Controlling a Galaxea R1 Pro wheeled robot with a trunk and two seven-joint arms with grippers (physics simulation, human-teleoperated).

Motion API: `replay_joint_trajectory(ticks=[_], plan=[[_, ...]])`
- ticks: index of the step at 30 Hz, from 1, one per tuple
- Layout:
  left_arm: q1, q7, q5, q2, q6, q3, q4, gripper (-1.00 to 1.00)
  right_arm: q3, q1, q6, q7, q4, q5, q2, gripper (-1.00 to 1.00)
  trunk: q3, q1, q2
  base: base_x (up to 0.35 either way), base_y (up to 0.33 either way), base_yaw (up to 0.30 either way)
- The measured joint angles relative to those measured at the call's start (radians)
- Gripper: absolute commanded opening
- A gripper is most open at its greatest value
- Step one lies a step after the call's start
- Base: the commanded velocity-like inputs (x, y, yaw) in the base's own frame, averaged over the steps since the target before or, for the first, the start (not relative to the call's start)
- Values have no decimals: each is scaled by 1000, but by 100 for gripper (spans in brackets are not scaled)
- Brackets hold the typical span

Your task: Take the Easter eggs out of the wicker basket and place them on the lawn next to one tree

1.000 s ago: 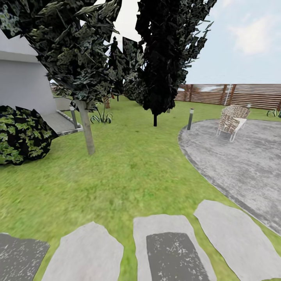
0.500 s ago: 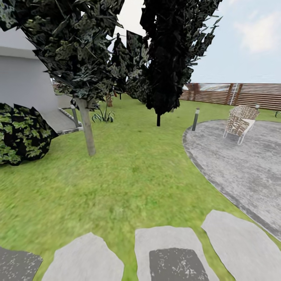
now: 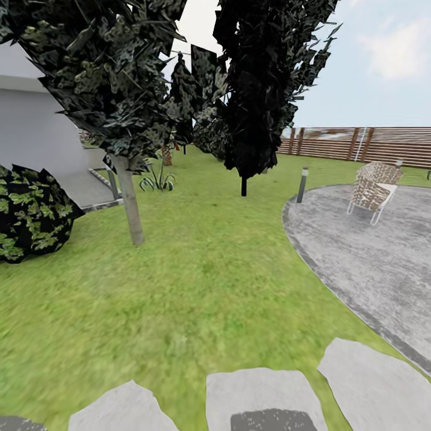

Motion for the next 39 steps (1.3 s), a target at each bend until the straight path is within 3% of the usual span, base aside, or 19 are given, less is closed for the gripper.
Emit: replay_joint_trajectory(ticks=[30,39], plan=[[0,0,1,0,0,0,0,100,0,0,1,0,0,0,0,100,0,0,0,342,0,-2],[0,0,1,-1,0,0,0,100,0,0,0,0,0,0,0,100,0,0,0,342,0,-240]])
